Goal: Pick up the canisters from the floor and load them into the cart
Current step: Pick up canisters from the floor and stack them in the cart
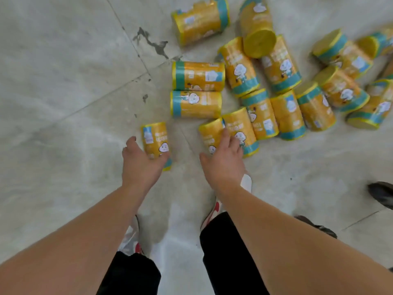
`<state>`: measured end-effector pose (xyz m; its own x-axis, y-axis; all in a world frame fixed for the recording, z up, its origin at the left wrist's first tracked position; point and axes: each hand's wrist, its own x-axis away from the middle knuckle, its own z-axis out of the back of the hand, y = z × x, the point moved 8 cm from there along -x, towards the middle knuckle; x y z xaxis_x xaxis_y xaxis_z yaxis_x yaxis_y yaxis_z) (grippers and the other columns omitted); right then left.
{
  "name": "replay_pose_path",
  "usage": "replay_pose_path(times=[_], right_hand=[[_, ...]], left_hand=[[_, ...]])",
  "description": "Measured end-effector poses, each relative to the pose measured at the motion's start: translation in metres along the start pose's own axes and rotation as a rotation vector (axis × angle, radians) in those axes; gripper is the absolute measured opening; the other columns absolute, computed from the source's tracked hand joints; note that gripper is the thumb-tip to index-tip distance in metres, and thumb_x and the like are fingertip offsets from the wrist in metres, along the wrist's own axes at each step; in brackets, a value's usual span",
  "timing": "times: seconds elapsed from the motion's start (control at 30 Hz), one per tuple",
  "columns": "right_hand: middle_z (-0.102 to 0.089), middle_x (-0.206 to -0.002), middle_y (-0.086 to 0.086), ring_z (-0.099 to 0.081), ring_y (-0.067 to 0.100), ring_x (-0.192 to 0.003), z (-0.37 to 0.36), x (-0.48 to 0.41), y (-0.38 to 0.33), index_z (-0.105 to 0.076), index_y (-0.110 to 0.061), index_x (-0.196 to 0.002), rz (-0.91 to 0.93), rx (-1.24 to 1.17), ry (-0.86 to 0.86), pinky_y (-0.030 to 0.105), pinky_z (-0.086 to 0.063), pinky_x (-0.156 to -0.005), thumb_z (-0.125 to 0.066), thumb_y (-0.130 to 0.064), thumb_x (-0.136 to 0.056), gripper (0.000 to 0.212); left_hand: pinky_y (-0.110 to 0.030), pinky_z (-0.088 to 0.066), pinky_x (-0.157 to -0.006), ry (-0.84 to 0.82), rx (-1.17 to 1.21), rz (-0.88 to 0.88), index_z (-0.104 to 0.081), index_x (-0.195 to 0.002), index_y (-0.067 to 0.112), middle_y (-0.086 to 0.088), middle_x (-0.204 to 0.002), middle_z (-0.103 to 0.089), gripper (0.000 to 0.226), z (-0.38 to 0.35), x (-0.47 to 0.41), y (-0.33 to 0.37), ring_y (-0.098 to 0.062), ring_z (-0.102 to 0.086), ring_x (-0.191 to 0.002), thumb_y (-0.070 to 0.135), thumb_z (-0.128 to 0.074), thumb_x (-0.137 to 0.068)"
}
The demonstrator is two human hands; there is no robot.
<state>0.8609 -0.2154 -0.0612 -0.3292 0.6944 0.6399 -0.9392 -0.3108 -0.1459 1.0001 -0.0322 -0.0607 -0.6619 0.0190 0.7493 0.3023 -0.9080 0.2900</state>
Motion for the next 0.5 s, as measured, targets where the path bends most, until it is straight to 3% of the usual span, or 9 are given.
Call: replay_pose_path(times=[0.13,0.23,0.4,0.5], right_hand=[[-0.036,-0.141,0.009,-0.039,0.03,-0.125,-0.02,-0.017,0.009,-0.024,-0.018,-0.149,-0.076,0.178,0.168,0.044,-0.048,-0.087,-0.078,-0.045,-0.074,0.096],[-0.049,-0.127,0.009,-0.048,0.029,-0.109,-0.024,-0.02,0.011,-0.036,-0.021,-0.138,-0.112,0.231,0.305,0.042,-0.05,-0.07,-0.086,-0.041,-0.061,0.094],[-0.047,-0.128,0.011,-0.047,0.031,-0.11,-0.016,-0.014,0.01,-0.039,-0.019,-0.14,-0.099,0.131,0.26,0.042,-0.051,-0.074,-0.082,-0.038,-0.072,0.083],[-0.041,-0.135,0.011,-0.04,0.031,-0.118,0.012,0.015,0.008,-0.033,-0.017,-0.146,-0.123,-0.032,0.201,0.043,-0.049,-0.081,-0.075,-0.035,-0.079,0.081]], left_hand=[[-0.044,-0.053,-0.088,0.031,0.115,0.031,-0.04,-0.127,0.015,-0.009,-0.118,-0.057,0.08,-0.034,-0.031,-0.014,-0.028,-0.062,-0.1,0.034,-0.084,-0.064],[-0.038,-0.052,-0.079,0.106,0.109,0.067,-0.042,-0.117,0.013,-0.008,-0.11,-0.058,0.07,-0.038,-0.037,-0.015,-0.028,-0.061,-0.093,0.033,-0.084,-0.065],[-0.039,-0.053,-0.079,0.104,0.102,0.032,-0.046,-0.113,0.014,-0.002,-0.1,-0.059,0.061,-0.027,-0.024,-0.01,-0.026,-0.062,-0.088,0.027,-0.083,-0.068],[-0.033,-0.048,-0.073,0.059,0.099,-0.015,-0.047,-0.114,0.015,0.002,-0.097,-0.059,0.061,-0.004,0.005,0.005,-0.022,-0.061,-0.084,0.027,-0.084,-0.067]])
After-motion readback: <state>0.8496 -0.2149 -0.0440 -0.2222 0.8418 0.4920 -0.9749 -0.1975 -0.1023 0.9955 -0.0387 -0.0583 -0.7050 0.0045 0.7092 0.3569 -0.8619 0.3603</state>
